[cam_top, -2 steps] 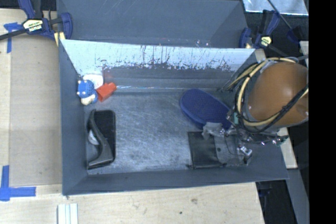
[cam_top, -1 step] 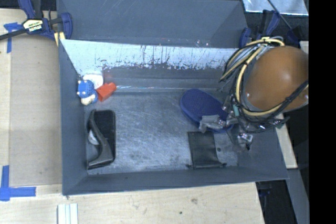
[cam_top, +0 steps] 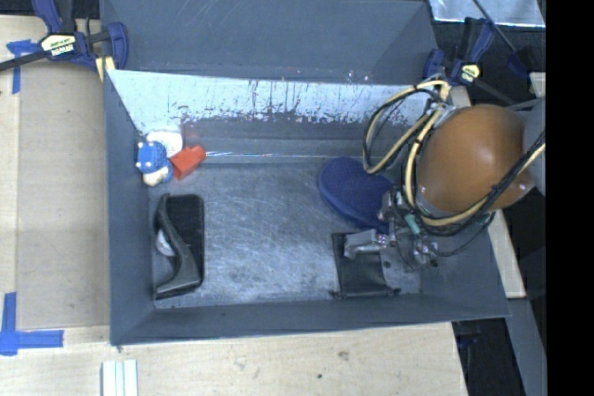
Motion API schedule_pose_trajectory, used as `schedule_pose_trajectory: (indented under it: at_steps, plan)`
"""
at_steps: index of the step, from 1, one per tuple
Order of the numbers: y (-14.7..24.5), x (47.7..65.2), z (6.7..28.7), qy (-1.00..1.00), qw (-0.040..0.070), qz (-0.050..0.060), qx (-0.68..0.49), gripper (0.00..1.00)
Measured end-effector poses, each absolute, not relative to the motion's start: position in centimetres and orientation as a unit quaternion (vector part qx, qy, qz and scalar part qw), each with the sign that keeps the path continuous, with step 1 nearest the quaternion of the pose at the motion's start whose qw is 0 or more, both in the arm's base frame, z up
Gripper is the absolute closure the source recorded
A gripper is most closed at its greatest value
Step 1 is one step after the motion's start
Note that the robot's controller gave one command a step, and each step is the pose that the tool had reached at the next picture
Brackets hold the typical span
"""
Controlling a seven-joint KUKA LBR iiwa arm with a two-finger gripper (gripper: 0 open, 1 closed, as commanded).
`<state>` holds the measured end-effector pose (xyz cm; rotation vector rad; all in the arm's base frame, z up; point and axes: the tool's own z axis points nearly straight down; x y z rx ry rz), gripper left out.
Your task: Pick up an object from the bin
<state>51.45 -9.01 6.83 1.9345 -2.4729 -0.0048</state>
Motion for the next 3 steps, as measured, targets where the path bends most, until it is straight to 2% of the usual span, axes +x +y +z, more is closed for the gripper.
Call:
schedule_pose_trajectory:
  at_steps: [1, 2, 3]
  plan:
    - [-9.0, 51.5, 6.8, -0.788, 0.001, -0.002, 0.615, 0.00]
    - [-9.0, 51.5, 6.9, -0.789, 0.000, -0.002, 0.615, 1.00]
    - [-9.0, 51.7, 12.7, -0.790, -0.003, 0.002, 0.614, 1.00]
